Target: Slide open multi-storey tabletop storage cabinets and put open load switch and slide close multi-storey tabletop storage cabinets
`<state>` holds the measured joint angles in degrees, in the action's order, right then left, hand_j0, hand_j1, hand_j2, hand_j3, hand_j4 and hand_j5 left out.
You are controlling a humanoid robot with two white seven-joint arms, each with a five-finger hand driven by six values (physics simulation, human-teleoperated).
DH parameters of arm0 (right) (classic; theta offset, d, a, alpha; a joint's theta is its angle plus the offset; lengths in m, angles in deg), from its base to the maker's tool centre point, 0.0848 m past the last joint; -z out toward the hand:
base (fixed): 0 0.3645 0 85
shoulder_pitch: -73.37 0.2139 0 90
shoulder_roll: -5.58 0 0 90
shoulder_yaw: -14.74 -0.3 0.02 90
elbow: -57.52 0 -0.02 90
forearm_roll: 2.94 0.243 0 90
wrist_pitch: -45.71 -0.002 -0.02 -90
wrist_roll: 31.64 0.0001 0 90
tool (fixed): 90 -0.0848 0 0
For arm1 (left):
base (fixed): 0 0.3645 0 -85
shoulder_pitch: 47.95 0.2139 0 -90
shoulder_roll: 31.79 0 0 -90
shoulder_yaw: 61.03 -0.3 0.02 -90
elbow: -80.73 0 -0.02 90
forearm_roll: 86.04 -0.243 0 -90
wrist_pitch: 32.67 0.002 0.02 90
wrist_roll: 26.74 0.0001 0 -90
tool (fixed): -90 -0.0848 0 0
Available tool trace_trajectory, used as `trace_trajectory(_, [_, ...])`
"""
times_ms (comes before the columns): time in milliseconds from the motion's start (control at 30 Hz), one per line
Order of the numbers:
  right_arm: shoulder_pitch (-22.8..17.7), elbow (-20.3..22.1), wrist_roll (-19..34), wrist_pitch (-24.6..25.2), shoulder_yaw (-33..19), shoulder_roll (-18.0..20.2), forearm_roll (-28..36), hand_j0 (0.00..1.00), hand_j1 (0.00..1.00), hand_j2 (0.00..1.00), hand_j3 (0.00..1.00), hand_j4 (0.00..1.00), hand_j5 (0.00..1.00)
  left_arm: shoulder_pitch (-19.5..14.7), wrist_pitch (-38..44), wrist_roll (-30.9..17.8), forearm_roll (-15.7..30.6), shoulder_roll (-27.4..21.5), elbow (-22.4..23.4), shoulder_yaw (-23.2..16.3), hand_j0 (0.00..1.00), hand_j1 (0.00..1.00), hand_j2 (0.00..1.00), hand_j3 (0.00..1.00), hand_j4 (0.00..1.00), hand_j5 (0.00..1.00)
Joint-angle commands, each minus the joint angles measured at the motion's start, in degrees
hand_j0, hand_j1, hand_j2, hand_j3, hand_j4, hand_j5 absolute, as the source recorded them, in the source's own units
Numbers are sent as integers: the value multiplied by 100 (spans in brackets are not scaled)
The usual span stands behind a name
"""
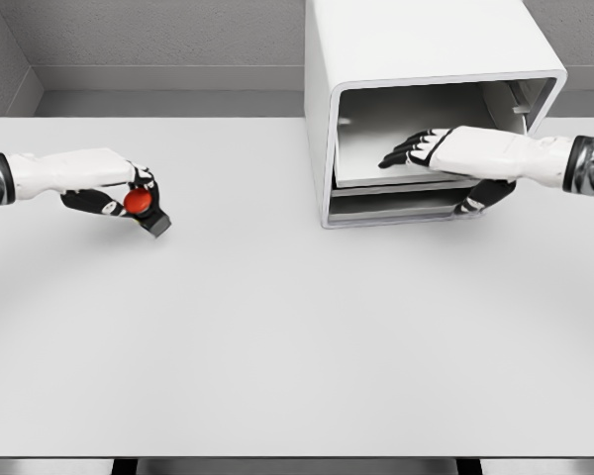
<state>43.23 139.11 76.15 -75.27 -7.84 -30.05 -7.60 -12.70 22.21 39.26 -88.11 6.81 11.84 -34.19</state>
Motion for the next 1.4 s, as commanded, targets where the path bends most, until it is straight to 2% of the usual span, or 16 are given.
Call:
trace_trajectory(0, [0,-134,-3,65,-27,-67,-1,100,100,100,100,100,100,0,12,79,102,-2,-89,23,46,46,46,46,46,46])
trace_trajectory(33, [0,-328,14,48,-27,-182,-9,100,100,100,100,100,100,0,12,88,110,-11,-116,23,46,46,46,46,46,46])
trace_trajectory(133, [-18,-521,23,57,-10,-234,-53,100,100,100,100,100,100,0,12,115,216,-11,-125,32,46,46,46,46,46,46])
trace_trajectory(167, [-18,-539,23,100,-27,-252,-246,100,100,100,100,100,100,-26,12,132,225,-11,-160,32,46,46,46,46,46,46])
trace_trajectory(300, [-79,-548,23,83,-27,-331,-291,100,100,100,100,100,100,-79,12,132,321,-11,-248,32,46,46,46,46,46,46])
trace_trajectory(467, [-88,-372,85,-49,-36,-234,-291,100,100,100,100,100,100,-88,12,132,471,-20,-397,32,46,46,46,46,46,46])
trace_trajectory(600, [-97,24,146,-49,-45,82,-282,100,100,100,100,100,100,-97,12,132,541,-11,-415,32,46,46,46,46,46,46])
trace_trajectory(900, [-193,278,155,-339,-45,530,-282,100,100,100,100,100,100,-114,12,185,699,-20,-547,32,46,46,46,46,46,46])
trace_trajectory(1133, [-237,762,146,-383,-45,873,-273,100,100,100,100,100,100,-123,12,194,814,-11,-670,32,46,46,46,46,46,46])
trace_trajectory(1367, [-246,823,146,-402,-45,1031,-255,100,100,100,100,100,100,-167,12,194,901,-29,-907,32,46,46,46,46,46,46])
